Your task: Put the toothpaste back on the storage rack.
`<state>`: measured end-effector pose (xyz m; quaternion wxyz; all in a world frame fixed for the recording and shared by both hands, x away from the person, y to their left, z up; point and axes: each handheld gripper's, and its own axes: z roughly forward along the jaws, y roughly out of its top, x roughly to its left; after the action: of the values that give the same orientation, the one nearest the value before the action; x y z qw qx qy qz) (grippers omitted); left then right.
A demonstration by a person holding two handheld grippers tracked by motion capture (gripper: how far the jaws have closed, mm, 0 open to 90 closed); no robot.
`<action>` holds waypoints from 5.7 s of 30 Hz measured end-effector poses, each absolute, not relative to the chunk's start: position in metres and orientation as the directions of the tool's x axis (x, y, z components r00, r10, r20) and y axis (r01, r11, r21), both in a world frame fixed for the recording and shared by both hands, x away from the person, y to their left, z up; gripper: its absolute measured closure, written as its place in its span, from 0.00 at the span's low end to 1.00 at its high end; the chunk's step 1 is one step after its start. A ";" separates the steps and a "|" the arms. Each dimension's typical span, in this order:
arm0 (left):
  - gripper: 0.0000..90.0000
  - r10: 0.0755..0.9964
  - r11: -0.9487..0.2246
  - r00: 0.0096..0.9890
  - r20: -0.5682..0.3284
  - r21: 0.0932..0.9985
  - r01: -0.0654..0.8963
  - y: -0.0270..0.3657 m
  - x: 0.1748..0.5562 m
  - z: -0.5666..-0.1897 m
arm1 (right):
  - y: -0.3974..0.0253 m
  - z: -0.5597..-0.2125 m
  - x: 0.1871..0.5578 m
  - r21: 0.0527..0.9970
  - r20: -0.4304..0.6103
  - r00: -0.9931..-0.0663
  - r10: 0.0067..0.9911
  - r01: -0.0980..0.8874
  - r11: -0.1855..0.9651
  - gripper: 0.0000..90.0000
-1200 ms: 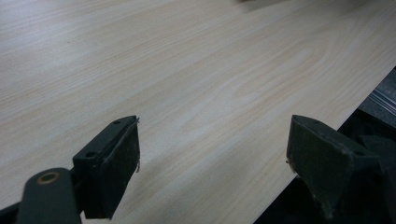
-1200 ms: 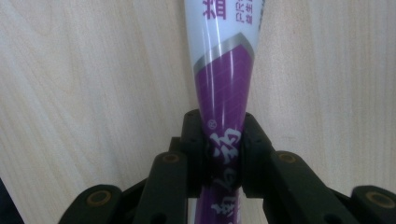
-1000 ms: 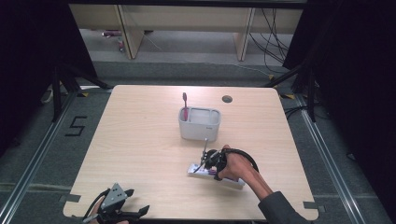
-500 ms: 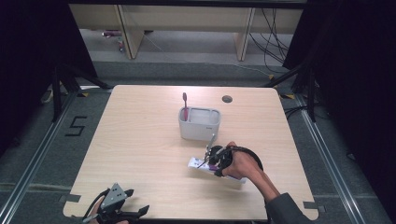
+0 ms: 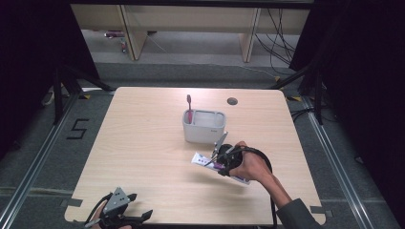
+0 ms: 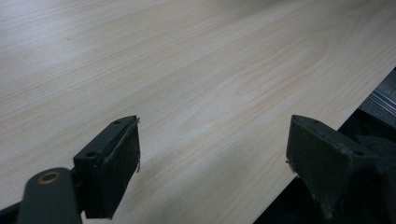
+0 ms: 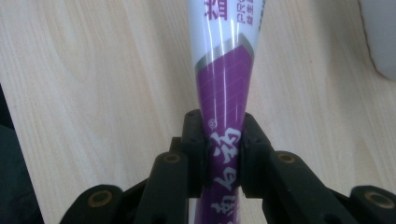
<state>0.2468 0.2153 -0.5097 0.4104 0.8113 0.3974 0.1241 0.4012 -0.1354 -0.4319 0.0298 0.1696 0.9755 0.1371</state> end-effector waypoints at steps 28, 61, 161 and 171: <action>0.19 0.747 -0.346 0.653 -0.125 0.766 0.542 0.215 0.247 -0.509 | -0.135 -0.415 0.403 0.426 -0.019 -0.925 0.380 0.336 0.840 0.85; 0.19 0.755 -0.318 0.639 -0.143 0.773 0.549 0.213 0.247 -0.511 | -0.134 -0.396 0.406 0.587 0.006 -0.894 0.449 0.367 0.722 0.85; 0.19 0.749 -0.310 0.644 -0.157 0.775 0.550 0.213 0.246 -0.510 | -0.121 -0.349 0.496 0.914 0.092 -0.759 0.644 0.321 0.248 0.85; 0.19 0.742 -0.333 0.655 -0.146 0.768 0.548 0.215 0.246 -0.509 | -0.118 -0.357 0.510 0.920 0.088 -0.736 0.671 0.318 0.228 0.85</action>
<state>0.2462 0.2150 -0.5086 0.4178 0.8080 0.3989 0.1160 0.5099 -0.1177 -0.3565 0.1663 0.3232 0.7656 0.5308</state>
